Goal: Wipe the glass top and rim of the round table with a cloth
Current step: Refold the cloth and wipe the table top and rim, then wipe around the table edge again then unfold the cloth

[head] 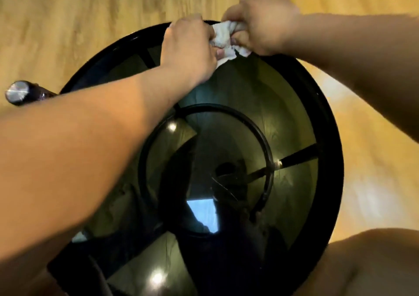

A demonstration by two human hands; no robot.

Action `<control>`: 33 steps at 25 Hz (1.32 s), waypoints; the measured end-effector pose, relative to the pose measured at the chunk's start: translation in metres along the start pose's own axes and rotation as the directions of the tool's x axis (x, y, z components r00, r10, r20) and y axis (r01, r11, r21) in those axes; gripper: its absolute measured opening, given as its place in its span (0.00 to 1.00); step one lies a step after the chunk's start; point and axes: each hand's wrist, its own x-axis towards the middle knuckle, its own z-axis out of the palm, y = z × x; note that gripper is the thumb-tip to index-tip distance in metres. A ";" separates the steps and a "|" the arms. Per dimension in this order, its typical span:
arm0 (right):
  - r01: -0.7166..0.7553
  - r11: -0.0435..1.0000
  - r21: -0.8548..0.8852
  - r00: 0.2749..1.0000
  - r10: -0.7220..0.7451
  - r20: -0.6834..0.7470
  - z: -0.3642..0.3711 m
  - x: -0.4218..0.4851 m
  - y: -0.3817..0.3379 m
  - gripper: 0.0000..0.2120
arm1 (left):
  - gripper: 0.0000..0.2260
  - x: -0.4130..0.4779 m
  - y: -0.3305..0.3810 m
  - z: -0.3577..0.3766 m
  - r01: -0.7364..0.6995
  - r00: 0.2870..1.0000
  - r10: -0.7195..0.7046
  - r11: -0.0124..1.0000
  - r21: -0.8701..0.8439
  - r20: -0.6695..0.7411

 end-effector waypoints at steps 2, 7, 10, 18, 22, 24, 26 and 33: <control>-0.062 0.992 0.113 0.997 0.057 0.052 -0.007 -0.016 0.001 0.20 | 0.16 -0.006 0.005 -0.004 0.009 0.999 -0.008 1.000 -0.027 0.046; -0.166 0.961 0.219 0.983 0.142 0.120 -0.021 -0.109 0.001 0.21 | 0.14 -0.058 0.046 -0.007 -0.190 0.974 0.201 0.976 -0.108 0.107; -0.231 0.958 0.171 0.960 0.196 0.200 -0.036 -0.180 -0.009 0.21 | 0.16 -0.108 0.074 -0.006 -0.379 0.908 0.388 0.922 -0.082 0.157; -0.280 0.952 0.121 0.901 0.217 0.375 -0.062 -0.308 -0.106 0.18 | 0.12 -0.260 0.069 -0.055 -0.496 0.804 0.516 0.856 -0.145 0.298; -0.271 0.949 0.164 0.889 0.181 0.422 -0.070 -0.335 -0.170 0.15 | 0.11 -0.328 0.030 -0.074 -0.490 0.790 0.538 0.842 -0.225 0.294; -0.254 0.946 0.200 0.883 0.142 0.447 -0.073 -0.337 -0.200 0.11 | 0.11 -0.354 0.006 -0.079 -0.406 0.818 0.491 0.862 -0.304 0.299; -0.214 0.944 0.250 0.884 0.078 0.462 -0.074 -0.333 -0.234 0.09 | 0.11 -0.381 -0.021 -0.084 -0.311 0.846 0.422 0.887 -0.341 0.326; -0.419 0.606 0.676 0.852 0.004 0.524 -0.074 -0.306 -0.329 0.13 | 0.12 -0.415 -0.095 -0.116 0.011 0.913 0.080 0.976 -0.219 0.400</control>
